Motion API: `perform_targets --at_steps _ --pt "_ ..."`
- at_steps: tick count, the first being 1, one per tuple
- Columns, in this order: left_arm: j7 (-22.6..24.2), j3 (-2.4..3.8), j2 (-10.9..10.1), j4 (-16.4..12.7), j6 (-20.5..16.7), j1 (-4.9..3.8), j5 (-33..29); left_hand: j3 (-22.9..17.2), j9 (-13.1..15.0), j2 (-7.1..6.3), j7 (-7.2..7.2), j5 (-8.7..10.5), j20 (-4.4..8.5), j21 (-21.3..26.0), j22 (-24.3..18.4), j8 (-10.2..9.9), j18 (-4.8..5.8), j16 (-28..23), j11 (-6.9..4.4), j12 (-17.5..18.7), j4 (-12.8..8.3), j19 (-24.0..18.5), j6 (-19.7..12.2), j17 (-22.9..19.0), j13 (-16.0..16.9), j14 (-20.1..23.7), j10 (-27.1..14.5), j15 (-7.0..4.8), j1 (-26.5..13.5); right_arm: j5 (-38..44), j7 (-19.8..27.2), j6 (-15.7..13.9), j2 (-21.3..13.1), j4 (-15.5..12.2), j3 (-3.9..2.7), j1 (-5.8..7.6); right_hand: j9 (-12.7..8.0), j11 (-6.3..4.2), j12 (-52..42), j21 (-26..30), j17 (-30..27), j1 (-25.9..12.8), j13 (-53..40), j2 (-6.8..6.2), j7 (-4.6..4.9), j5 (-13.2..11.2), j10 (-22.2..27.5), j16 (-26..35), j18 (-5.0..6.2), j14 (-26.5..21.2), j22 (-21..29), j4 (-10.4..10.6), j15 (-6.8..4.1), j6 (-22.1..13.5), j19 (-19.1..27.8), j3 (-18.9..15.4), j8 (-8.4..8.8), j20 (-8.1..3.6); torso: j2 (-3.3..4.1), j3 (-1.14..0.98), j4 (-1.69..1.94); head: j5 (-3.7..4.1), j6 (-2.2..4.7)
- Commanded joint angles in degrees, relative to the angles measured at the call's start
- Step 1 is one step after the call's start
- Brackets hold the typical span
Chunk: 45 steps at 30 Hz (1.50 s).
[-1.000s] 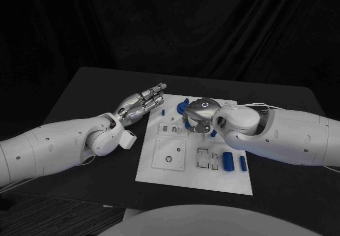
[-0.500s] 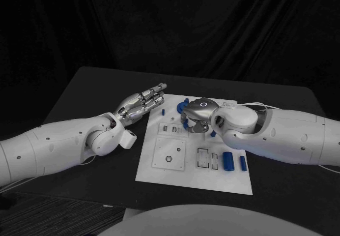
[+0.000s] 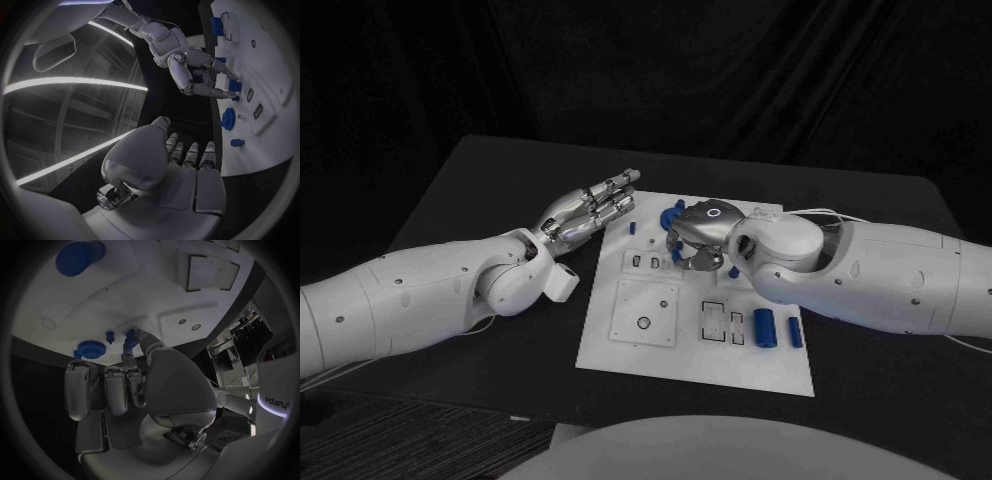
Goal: Assemble the parts on the task board
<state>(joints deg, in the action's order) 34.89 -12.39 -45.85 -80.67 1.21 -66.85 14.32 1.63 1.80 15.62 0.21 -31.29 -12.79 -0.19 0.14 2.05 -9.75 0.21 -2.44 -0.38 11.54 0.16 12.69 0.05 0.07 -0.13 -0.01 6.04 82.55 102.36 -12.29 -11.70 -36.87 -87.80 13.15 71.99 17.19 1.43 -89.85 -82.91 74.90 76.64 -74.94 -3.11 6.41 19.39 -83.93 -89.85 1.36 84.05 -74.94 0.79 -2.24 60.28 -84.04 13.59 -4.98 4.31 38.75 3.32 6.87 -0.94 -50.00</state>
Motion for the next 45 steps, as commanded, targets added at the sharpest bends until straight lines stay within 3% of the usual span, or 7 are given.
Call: perform_targets --at_steps 1,12,22,26,31,41,45 --pt "0.6 0.05 0.1 -0.1 0.6 0.08 0.0 -0.4 0.1 -0.03 0.26 -0.25 -0.35 -0.1 0.1 0.2 -0.52 -0.2 0.32 0.4 0.0 0.2 0.1 0.0 -0.1 0.1 0.0 0.46 -0.5 -0.1 0.3 0.8 0.0 0.1 0.17 -0.42 0.2 0.37 -0.1 0.2 15.1 -0.3 -15.1 -0.06 -0.29 -0.4 -6.1 -0.2 0.62 6.0 -12.4 0.4 0.49 -0.1 -1.2 0.0 0.21 0.27 0.01 -0.01 -0.01 0.02 0.00" --pt "0.6 0.05 0.1 -0.1 0.6 0.09 0.0 -0.4 0.1 -0.03 0.26 -0.25 -0.35 -0.1 0.1 0.2 -0.52 -0.2 0.32 0.4 0.0 0.2 0.1 0.0 -0.1 0.1 0.0 0.46 -0.5 -0.1 0.1 1.0 0.0 0.0 0.17 -0.46 -3.8 1.46 -0.1 0.7 15.1 -1.4 -15.1 -0.98 1.57 -7.5 -6.1 -0.2 0.73 6.0 -12.3 1.3 1.47 -9.7 -1.0 -1.7 1.57 1.23 -0.01 0.00 0.00 0.04 0.00" --pt "0.6 0.05 0.1 -0.1 0.6 0.10 0.0 -0.8 0.1 -0.09 0.34 -0.25 -0.44 -0.1 0.1 0.1 -0.52 -0.2 0.40 0.4 -0.1 0.2 0.0 0.0 -0.1 0.1 0.0 0.52 -0.7 -0.1 0.1 0.6 -0.1 0.1 0.18 -0.55 -6.7 1.43 -0.1 1.1 15.1 -1.6 -15.1 -0.96 1.90 -10.8 -6.1 -0.2 0.80 6.0 -12.2 2.1 1.43 -13.9 -0.9 -3.4 1.49 1.21 -0.01 -0.01 0.00 0.06 0.00" --pt "0.5 0.05 0.0 0.0 0.6 0.10 0.0 -0.8 0.1 -0.09 0.34 -0.25 -0.44 -0.1 0.1 0.1 -0.52 -0.2 0.40 0.4 -0.1 0.2 0.0 0.0 -0.1 0.1 0.0 0.52 -0.7 -0.1 0.3 -0.6 -0.5 0.2 0.18 -0.57 -8.8 1.16 -0.1 1.2 15.1 -1.7 -15.1 -1.07 1.73 -12.2 -6.1 -0.1 0.81 5.9 -12.2 2.7 1.23 -19.6 -0.9 -4.4 1.76 1.06 -0.02 -0.04 0.03 -0.05 0.00" --pt "0.6 0.05 -0.2 -0.1 0.4 0.10 0.0 -0.8 0.1 -0.09 0.34 -0.25 -0.44 -0.1 0.1 0.1 -0.52 -0.2 0.40 0.4 -0.1 0.2 0.0 0.0 -0.1 0.1 0.0 0.52 -0.7 -0.1 1.1 -4.4 -1.3 -0.1 0.18 -0.56 -9.3 1.10 -0.1 1.0 15.1 -1.9 -15.1 -1.15 1.70 -12.7 -6.1 -0.2 0.77 6.0 -12.3 3.1 1.15 -20.4 -1.0 -4.8 1.69 0.99 -0.14 -0.09 0.01 -0.38 0.27" --pt "0.8 0.05 -0.9 -0.9 -0.4 0.17 0.0 -0.9 0.1 -0.18 0.38 -0.25 -0.49 -0.1 0.1 0.2 -0.52 -0.2 0.44 0.4 -0.1 0.2 0.2 0.0 -0.1 0.1 0.0 0.53 -0.8 -0.9 6.5 -18.5 -6.7 -4.1 0.00 0.22 -9.2 -0.17 -0.1 -0.4 15.1 -4.7 -15.1 -0.29 0.16 -12.3 -6.1 -0.2 0.42 6.0 -12.8 6.8 0.14 -13.6 -1.9 -6.7 0.49 0.14 -0.39 -0.09 0.06 -0.22 1.18" --pt "1.3 0.05 -1.3 -1.3 -0.9 0.20 0.0 -1.3 0.1 -1.74 1.33 -0.15 -1.04 -0.2 0.1 0.2 -0.56 -0.2 1.53 0.4 -1.1 0.4 0.2 0.0 -0.1 0.1 0.0 0.98 -1.3 -6.6 9.8 -22.4 -10.6 -6.6 -0.12 1.49 -9.4 -0.45 -0.1 -0.7 15.1 -5.2 -15.1 -0.47 -0.13 -12.8 -6.1 -0.2 0.34 6.0 -12.8 7.7 -0.12 -13.6 -2.1 -7.1 0.67 -0.12 -0.46 -0.09 -0.20 -0.34 1.69"
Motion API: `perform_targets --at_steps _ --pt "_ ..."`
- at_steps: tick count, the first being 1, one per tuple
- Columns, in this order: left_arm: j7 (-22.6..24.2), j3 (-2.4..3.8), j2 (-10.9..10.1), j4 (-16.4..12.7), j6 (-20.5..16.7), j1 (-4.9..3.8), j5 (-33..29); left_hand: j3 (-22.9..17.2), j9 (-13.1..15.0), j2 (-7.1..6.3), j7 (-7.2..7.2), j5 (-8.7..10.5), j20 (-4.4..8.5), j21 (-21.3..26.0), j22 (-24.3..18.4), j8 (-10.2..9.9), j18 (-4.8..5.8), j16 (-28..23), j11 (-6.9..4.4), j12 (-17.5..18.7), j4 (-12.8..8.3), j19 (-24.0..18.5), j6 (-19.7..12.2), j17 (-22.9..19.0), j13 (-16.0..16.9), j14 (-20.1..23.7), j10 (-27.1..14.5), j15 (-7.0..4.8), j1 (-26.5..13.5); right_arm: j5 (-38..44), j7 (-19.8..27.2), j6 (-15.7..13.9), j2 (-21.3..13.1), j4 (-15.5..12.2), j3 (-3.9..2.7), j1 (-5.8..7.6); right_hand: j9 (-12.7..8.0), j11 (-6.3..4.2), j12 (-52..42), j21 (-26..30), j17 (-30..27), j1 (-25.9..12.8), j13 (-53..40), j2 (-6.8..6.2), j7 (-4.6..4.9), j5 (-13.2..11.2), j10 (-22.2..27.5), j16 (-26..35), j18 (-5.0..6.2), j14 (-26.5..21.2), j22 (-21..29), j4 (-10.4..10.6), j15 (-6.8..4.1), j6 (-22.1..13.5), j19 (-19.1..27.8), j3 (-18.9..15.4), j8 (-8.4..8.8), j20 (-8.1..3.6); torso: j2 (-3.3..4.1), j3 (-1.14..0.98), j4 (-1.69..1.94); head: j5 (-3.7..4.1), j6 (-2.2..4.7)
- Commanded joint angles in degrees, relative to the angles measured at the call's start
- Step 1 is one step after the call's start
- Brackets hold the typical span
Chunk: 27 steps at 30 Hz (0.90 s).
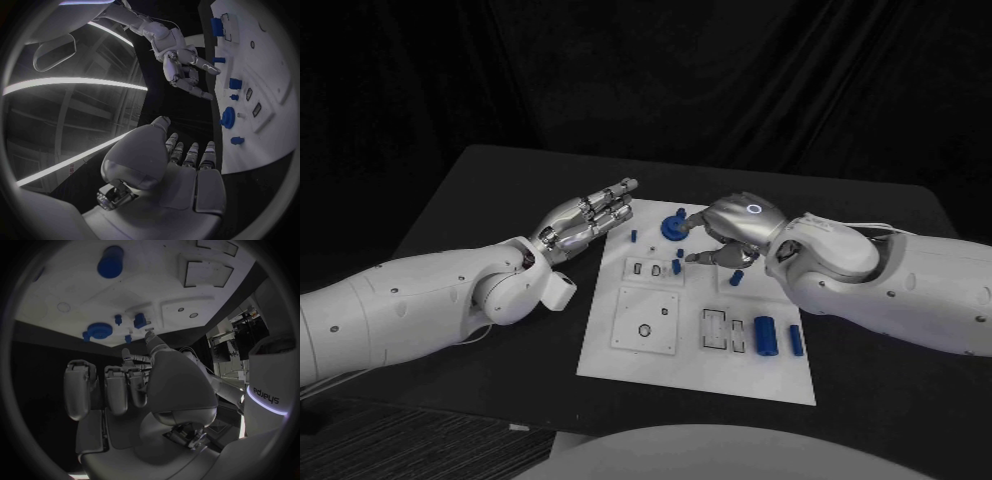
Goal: Assemble the parts on the task board
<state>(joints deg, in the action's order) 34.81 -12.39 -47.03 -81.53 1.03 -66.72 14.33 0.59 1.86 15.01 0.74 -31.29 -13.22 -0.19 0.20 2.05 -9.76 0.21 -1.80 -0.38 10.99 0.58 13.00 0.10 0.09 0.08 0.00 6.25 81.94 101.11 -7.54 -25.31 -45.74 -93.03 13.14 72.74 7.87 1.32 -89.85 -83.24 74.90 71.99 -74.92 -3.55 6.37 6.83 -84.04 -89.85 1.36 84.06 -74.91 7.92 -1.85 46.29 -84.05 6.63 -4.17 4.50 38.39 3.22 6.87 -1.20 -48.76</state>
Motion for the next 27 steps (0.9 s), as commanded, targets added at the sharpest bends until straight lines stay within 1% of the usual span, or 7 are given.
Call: perform_targets --at_steps 1,8,12,21,25,26,27 --pt "1.5 0.05 -0.3 -0.6 -0.9 0.07 0.0 -0.3 0.0 -1.48 0.99 -0.16 -0.73 -0.3 0.1 0.2 -0.57 -0.2 1.14 0.4 -0.8 0.0 -0.1 -0.1 -0.1 -0.1 0.0 0.93 -0.9 -6.9 5.5 -9.0 -2.7 -1.9 -0.13 0.97 -0.1 -0.32 -0.1 -0.3 15.1 -0.7 -15.1 -0.09 -0.03 -0.5 -6.0 -0.1 0.35 5.9 -12.9 0.9 -0.52 0.5 -2.0 -0.3 -0.11 -0.36 -0.16 0.01 -0.24 -0.02 0.48" --pt "4.1 0.07 -1.6 -2.3 -5.7 -0.07 0.0 -1.7 0.3 -3.55 2.99 -0.27 -2.54 -2.3 1.3 0.7 -0.67 3.2 5.48 -1.8 -4.1 3.2 2.0 2.2 1.2 -5.6 3.4 2.85 -2.5 -17.7 7.8 -8.8 -9.9 -5.2 -0.14 2.19 -0.4 -0.07 -0.1 0.0 15.1 -1.3 -15.1 -0.49 0.36 -3.7 -6.0 -0.1 0.42 5.9 -12.8 3.2 -0.39 1.2 -1.8 -1.0 -0.14 -0.39 -0.86 -0.11 -0.59 -0.25 0.88" --pt "5.6 0.08 -2.6 -3.2 -9.0 -0.61 3.5 -4.2 0.5 -6.07 3.32 -0.81 -3.14 -4.1 1.9 1.0 0.06 13.2 11.80 -14.5 -2.6 7.1 5.0 5.0 4.5 -15.8 12.0 4.96 -2.3 -19.4 8.2 -8.4 -12.1 -5.6 0.00 2.34 -0.4 0.20 -0.1 0.2 15.1 -0.7 -15.1 0.11 0.63 -3.4 -6.0 -0.1 0.45 5.9 -12.7 3.7 -0.15 2.2 -1.7 -0.8 -0.48 -0.21 -1.26 -0.29 -1.36 -0.85 1.03" --pt "-1.3 0.10 -2.8 -3.7 -9.9 -4.85 10.2 -5.3 0.7 -8.82 5.20 3.48 -3.34 -14.0 5.2 0.8 2.12 33.5 16.90 -39.0 4.9 27.0 7.8 9.5 13.6 -31.3 24.7 6.79 -0.4 -20.6 7.8 -7.4 -15.5 -6.1 0.71 2.36 -0.4 0.25 -0.1 -0.1 15.1 0.6 -15.1 0.84 0.62 -1.8 -6.0 -0.1 0.38 5.9 -12.8 4.0 -0.07 3.3 -1.9 -0.5 -0.73 -0.07 -1.96 -1.38 -2.60 -1.16 0.66" --pt "-13.3 0.10 -2.1 -3.1 -5.8 -7.58 11.2 1.6 0.9 -7.09 8.49 18.47 -3.03 -16.9 6.0 1.2 1.74 40.2 16.88 -43.0 5.9 35.0 10.2 11.4 15.7 -32.7 27.7 6.24 -10.6 -20.7 7.0 -6.2 -16.1 -5.6 0.96 2.25 -0.3 0.19 -0.1 -0.2 15.1 0.5 -15.1 1.49 0.53 -1.1 -6.0 -0.1 0.38 5.9 -12.8 4.7 -0.11 4.4 -2.0 -0.6 -1.09 -0.08 -2.37 -2.07 -3.28 -1.59 0.93" --pt "-16.2 0.10 -1.8 -2.8 -4.5 -8.17 11.7 4.5 1.0 -6.61 9.37 26.22 -2.87 -17.4 6.2 1.4 1.47 42.6 16.37 -44.4 5.9 36.4 11.0 12.2 16.4 -34.0 28.8 5.73 -14.8 -20.7 7.0 -6.1 -16.2 -5.4 1.00 2.19 -0.3 0.18 -0.1 -0.1 15.1 0.3 -15.1 1.72 0.50 -0.8 -6.0 -0.1 0.38 5.9 -12.8 5.0 -0.13 4.7 -1.9 -0.6 -1.20 -0.09 -2.44 -2.20 -3.59 -1.74 1.04" --pt "-17.8 0.10 -1.6 -2.6 -3.8 -8.48 12.1 6.4 1.0 -5.81 9.57 27.46 -2.80 -17.6 6.2 1.5 1.26 44.9 16.11 -45.6 5.8 37.3 11.5 12.9 17.3 -33.7 28.9 5.45 -16.0 -20.7 7.0 -6.1 -16.3 -5.3 1.02 2.15 -0.3 0.18 -0.1 -0.1 15.1 0.4 -15.1 2.01 0.48 -0.2 -6.0 -0.1 0.39 5.9 -12.8 5.2 -0.13 5.3 -1.9 -0.6 -1.37 -0.10 -2.45 -2.23 -3.65 -1.78 1.08"
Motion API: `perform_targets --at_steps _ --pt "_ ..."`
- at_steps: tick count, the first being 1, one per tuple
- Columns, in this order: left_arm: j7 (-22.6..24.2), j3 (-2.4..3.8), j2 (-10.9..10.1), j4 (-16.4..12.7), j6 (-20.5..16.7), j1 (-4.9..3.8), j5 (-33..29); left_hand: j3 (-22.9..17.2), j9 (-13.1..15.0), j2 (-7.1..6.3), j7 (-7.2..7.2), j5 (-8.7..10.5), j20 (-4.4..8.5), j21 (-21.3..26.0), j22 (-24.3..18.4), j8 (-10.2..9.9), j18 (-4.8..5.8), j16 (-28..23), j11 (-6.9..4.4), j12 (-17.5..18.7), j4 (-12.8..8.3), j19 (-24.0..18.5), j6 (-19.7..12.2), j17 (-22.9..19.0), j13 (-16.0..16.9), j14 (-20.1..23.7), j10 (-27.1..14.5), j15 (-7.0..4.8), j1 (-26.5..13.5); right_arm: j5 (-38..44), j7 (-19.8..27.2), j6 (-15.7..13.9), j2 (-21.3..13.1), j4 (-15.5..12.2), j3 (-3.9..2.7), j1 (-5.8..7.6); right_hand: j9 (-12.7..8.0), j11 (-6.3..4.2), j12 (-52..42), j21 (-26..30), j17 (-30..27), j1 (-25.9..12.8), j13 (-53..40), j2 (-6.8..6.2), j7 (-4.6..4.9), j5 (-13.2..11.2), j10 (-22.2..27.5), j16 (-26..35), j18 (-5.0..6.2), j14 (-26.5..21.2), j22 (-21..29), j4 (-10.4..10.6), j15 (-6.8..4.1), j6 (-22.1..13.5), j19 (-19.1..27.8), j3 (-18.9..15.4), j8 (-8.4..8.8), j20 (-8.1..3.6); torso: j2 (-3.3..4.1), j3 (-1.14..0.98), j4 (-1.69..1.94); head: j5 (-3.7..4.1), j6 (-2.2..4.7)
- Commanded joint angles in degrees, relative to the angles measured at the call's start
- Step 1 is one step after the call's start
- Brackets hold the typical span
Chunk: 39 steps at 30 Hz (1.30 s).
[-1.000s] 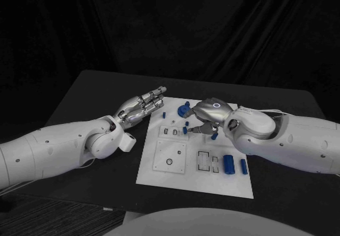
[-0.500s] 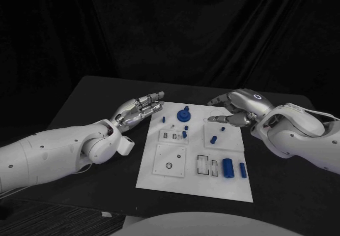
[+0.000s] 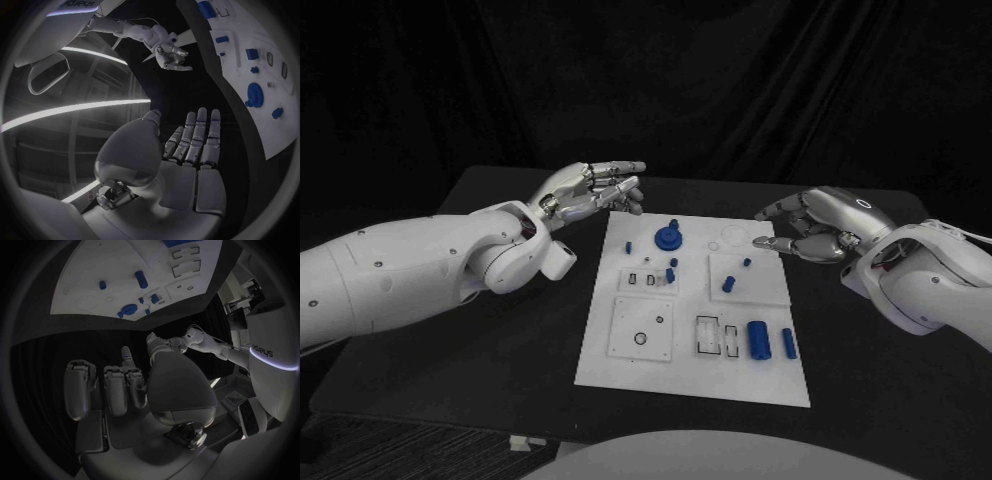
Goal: Assemble the parts on the task board
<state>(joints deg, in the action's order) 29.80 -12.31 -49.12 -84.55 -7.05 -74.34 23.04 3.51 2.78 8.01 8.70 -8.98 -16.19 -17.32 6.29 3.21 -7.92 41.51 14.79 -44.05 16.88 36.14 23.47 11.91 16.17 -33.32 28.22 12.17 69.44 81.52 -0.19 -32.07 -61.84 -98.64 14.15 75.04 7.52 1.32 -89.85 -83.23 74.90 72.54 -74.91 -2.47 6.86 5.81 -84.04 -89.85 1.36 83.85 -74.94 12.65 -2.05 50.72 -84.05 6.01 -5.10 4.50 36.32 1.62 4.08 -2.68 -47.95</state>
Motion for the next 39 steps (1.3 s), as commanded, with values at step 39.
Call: perform_targets --at_steps 39 --pt "-56.9 0.04 10.6 5.5 18.7 -5.55 27.6 4.8 27.9 1.66 -3.47 2.06 10.78 -72.2 82.5 39.8 7.56 48.5 -13.36 -45.9 -1.6 52.8 18.3 78.1 73.8 -56.7 61.8 -13.39 -2.9 -1.1 -0.4 1.6 1.5 3.5 0.11 -4.21 -0.5 0.09 -0.1 -1.3 15.1 2.5 -15.1 2.06 -0.09 8.0 -6.0 -0.1 0.10 6.1 -13.2 0.5 -0.05 2.5 -2.7 0.9 0.12 -0.24 -1.22 -2.80 -6.74 -5.46 -1.89"
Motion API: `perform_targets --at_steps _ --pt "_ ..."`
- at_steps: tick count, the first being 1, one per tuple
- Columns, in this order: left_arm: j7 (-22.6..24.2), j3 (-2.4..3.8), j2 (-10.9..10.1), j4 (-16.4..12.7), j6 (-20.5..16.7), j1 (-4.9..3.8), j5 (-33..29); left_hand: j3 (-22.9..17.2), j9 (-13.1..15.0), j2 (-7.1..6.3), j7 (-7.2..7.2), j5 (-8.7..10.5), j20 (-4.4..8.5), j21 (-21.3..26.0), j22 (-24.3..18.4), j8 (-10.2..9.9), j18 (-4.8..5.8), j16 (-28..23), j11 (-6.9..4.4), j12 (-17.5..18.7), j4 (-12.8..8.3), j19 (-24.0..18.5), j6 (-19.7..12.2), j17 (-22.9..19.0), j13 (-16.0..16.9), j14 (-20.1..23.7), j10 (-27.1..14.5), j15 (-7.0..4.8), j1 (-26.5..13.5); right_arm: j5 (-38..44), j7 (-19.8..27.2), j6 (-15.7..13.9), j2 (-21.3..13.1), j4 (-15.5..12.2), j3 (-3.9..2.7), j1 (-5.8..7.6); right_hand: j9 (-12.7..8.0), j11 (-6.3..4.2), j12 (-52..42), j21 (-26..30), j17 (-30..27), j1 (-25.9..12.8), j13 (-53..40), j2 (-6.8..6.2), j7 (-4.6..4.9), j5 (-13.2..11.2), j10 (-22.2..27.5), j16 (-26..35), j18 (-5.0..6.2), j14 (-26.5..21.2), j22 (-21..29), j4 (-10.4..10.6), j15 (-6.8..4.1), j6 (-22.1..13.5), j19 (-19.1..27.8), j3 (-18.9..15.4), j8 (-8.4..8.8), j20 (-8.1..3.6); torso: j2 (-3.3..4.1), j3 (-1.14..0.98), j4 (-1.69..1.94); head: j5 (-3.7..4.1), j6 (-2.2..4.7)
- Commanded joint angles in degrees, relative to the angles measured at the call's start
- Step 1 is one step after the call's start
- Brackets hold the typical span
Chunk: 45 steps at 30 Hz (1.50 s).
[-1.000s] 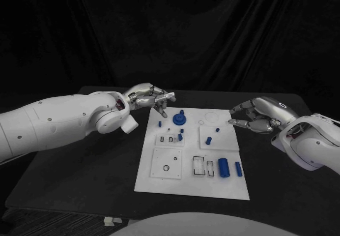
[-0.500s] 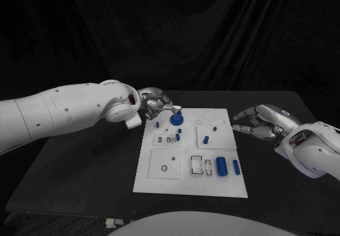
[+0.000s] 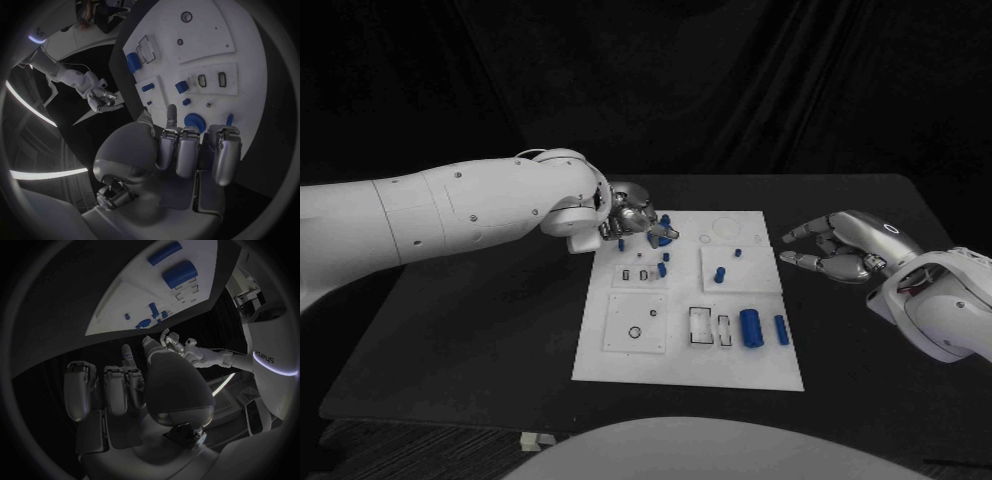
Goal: Assemble the parts on the task board
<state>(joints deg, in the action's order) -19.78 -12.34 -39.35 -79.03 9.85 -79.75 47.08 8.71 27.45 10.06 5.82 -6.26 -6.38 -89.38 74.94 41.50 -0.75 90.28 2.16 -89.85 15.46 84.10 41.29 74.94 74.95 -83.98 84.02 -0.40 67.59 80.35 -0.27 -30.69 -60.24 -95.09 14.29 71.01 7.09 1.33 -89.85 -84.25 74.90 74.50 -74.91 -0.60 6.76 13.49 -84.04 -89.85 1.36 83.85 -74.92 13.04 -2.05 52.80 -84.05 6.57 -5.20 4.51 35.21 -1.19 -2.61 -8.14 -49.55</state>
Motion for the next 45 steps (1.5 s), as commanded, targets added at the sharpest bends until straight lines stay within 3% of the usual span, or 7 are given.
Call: perform_targets --at_steps 1,5,12,24,40,42,45 --pt "-8.4 0.06 1.1 0.0 2.2 -0.14 3.7 -0.3 4.7 -0.68 -0.77 -0.46 1.33 -0.1 13.8 1.9 0.39 -0.3 -0.99 -0.1 -0.1 4.8 0.2 15.1 15.1 -6.0 6.0 -1.05 -1.6 0.0 -0.3 0.1 -0.1 -0.1 -0.04 -0.20 -0.1 0.08 -0.1 -0.3 15.1 0.6 -15.1 0.19 0.01 0.3 -6.0 -0.2 0.10 6.1 -13.2 0.1 -0.05 0.5 -2.7 0.3 0.22 -0.25 -0.17 0.02 0.02 0.02 -0.36" --pt "-12.5 0.06 2.1 0.2 3.1 -0.12 3.9 -0.1 8.3 -1.19 -1.56 0.32 2.24 0.0 13.6 2.3 0.36 -0.3 -1.85 -0.1 0.2 4.8 1.0 15.1 15.1 -6.0 6.0 -2.01 -3.9 0.0 0.0 -0.3 -0.2 -0.1 -0.04 -0.23 -0.1 0.09 -0.1 -0.4 15.1 0.6 -15.1 0.19 0.02 0.4 -6.0 -0.2 0.09 6.1 -13.2 0.1 -0.05 0.5 -2.7 0.3 0.21 -0.25 -0.26 0.03 0.07 -0.14 -0.45" --pt "-15.7 0.06 3.2 0.1 2.3 -0.08 4.1 -0.8 13.8 -1.63 -2.75 -0.28 3.40 0.1 13.5 3.3 0.34 -0.3 -2.99 -0.1 -0.7 4.8 2.6 15.1 15.1 -6.0 6.0 -3.14 -4.9 0.0 0.0 -0.3 -0.6 -0.4 -0.04 -0.25 -0.1 0.11 -0.1 -0.4 15.1 0.6 -15.1 0.19 0.02 0.5 -6.0 -0.2 0.09 6.1 -13.2 0.1 -0.05 0.6 -2.7 0.3 0.19 -0.25 -0.40 -0.01 0.23 0.01 -0.45" --pt "-16.3 0.05 5.1 1.3 2.6 0.67 4.1 -1.8 15.5 -1.70 -3.32 -1.01 3.99 0.6 12.6 0.8 0.09 -0.3 -3.55 -0.1 -1.9 4.2 4.7 15.1 15.1 -6.0 6.0 -3.68 -4.5 0.0 0.0 -0.6 -0.9 -0.7 -0.05 -0.26 -0.1 0.14 -0.1 -0.4 15.1 0.6 -15.1 0.19 0.03 0.6 -6.0 -0.2 0.09 6.1 -13.2 0.1 -0.04 0.7 -2.7 0.3 0.19 -0.24 -0.52 0.03 0.16 -0.46 -0.45" --pt "-14.3 0.05 7.0 3.1 1.8 2.60 4.1 -2.4 15.9 -1.55 -3.36 -1.20 4.05 0.7 12.5 -0.6 0.06 -0.3 -3.57 -0.1 -2.5 4.1 5.3 15.1 15.1 -6.0 6.0 -3.71 -4.3 0.0 0.1 -1.2 -0.5 -0.2 -0.05 -0.33 -0.1 0.16 -0.1 -0.4 15.1 0.6 -15.1 0.16 0.04 0.8 -6.0 -0.2 0.09 6.1 -13.2 0.1 -0.02 0.7 -2.7 0.3 0.20 -0.24 -0.67 0.00 0.14 -0.10 -0.45" --pt "-14.4 0.05 7.1 3.3 1.8 2.85 4.1 -2.4 16.0 -1.53 -3.36 -1.22 4.05 0.7 12.4 -0.6 0.04 -0.3 -3.57 -0.1 -2.5 4.1 5.3 15.1 15.1 -6.0 6.0 -3.71 -4.3 0.0 0.2 -1.4 -0.4 -0.1 -0.05 -0.34 -0.2 0.19 -0.1 -0.6 15.1 1.1 -15.1 0.05 0.08 3.5 -6.0 -0.2 0.04 6.1 -13.3 0.0 0.00 0.9 -2.8 0.7 0.36 -0.22 -0.70 -0.01 0.16 -0.01 -0.45" --pt "-14.5 0.05 7.2 3.5 1.9 3.18 4.1 -2.5 16.5 -1.58 -3.40 -1.30 4.06 0.8 12.3 -0.6 0.00 -0.3 -3.59 -0.1 -2.7 3.9 5.7 15.1 15.1 -6.0 6.0 -3.72 -4.3 0.0 0.3 -1.6 -0.4 -0.1 -0.05 -0.37 -0.2 0.19 -0.1 -0.7 15.1 1.1 -15.1 0.02 0.08 3.9 -6.0 -0.2 0.01 6.1 -13.3 0.0 0.00 0.9 -2.9 0.7 0.40 -0.22 -0.73 0.01 0.19 0.17 -0.45"
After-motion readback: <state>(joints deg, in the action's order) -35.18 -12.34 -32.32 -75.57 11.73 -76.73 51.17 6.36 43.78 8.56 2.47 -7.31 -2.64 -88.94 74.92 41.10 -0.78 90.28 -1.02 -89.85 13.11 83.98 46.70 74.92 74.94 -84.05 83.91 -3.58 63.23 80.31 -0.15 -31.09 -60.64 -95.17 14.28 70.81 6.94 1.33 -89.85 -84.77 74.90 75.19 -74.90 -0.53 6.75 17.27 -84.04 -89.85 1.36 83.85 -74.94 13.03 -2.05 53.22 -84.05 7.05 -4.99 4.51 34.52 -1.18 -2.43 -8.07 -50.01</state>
